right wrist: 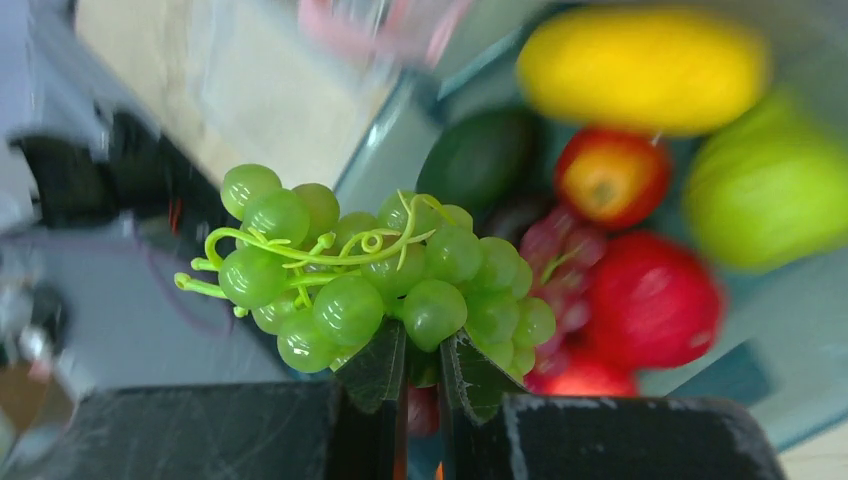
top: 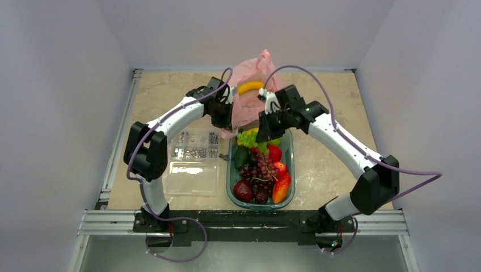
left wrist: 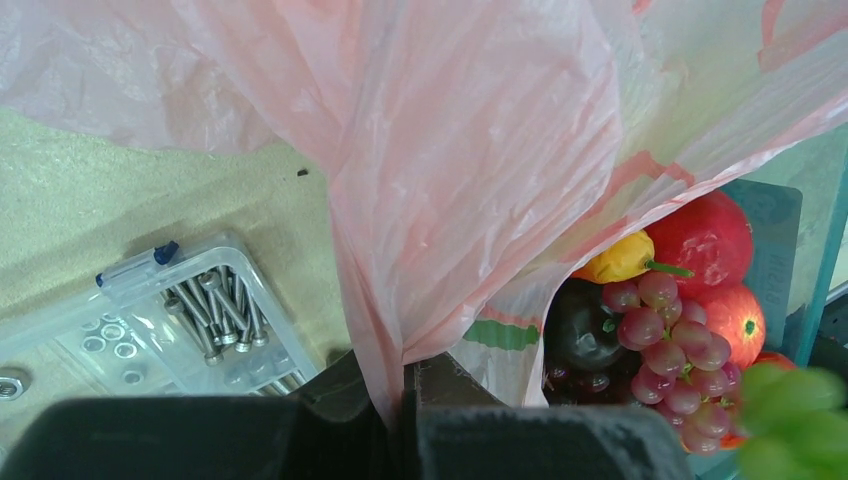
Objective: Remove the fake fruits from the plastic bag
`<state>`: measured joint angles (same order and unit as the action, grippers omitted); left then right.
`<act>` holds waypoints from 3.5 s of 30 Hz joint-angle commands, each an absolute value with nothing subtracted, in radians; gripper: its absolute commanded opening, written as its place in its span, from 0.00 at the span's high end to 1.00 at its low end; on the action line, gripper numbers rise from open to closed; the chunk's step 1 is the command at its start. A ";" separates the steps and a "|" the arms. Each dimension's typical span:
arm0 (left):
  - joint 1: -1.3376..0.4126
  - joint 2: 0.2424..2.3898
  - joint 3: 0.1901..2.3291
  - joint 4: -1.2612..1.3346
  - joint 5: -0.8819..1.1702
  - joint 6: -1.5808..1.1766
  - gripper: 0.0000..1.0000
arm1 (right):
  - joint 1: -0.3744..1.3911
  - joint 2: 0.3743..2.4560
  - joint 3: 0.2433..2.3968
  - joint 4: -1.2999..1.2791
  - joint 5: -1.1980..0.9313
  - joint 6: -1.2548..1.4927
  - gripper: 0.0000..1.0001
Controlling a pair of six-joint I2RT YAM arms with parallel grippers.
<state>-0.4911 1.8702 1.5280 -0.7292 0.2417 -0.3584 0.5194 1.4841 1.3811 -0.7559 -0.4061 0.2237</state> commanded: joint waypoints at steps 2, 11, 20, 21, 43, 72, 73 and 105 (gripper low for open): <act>-0.486 1.827 1.550 -0.709 0.275 -0.380 1.00 | 0.624 1.404 1.204 -0.857 -0.567 0.265 1.00; -0.487 1.824 1.542 -0.705 0.277 -0.382 1.00 | 0.636 1.410 1.124 -0.767 -0.456 0.322 0.63; -0.487 1.828 1.538 -0.702 0.274 -0.389 1.00 | 0.638 1.404 1.261 -0.735 -0.424 0.257 0.25; -0.488 1.828 1.537 -0.701 0.274 -0.391 1.00 | 0.637 1.405 1.277 -0.718 -0.410 0.262 0.23; -0.482 1.787 1.534 -0.691 0.220 -0.345 1.00 | 0.452 2.102 1.970 -0.297 0.003 0.027 0.47; -0.445 1.824 1.985 -0.684 0.388 -0.342 1.00 | 0.410 2.306 1.975 -0.101 -0.096 -0.083 0.12; -0.443 1.831 1.978 -0.705 0.369 -0.330 1.00 | 0.410 2.309 1.976 -0.094 -0.111 -0.094 0.09; -0.484 1.529 1.180 -0.543 0.396 -0.487 0.92 | 0.437 2.273 2.006 -0.078 0.315 -0.028 0.16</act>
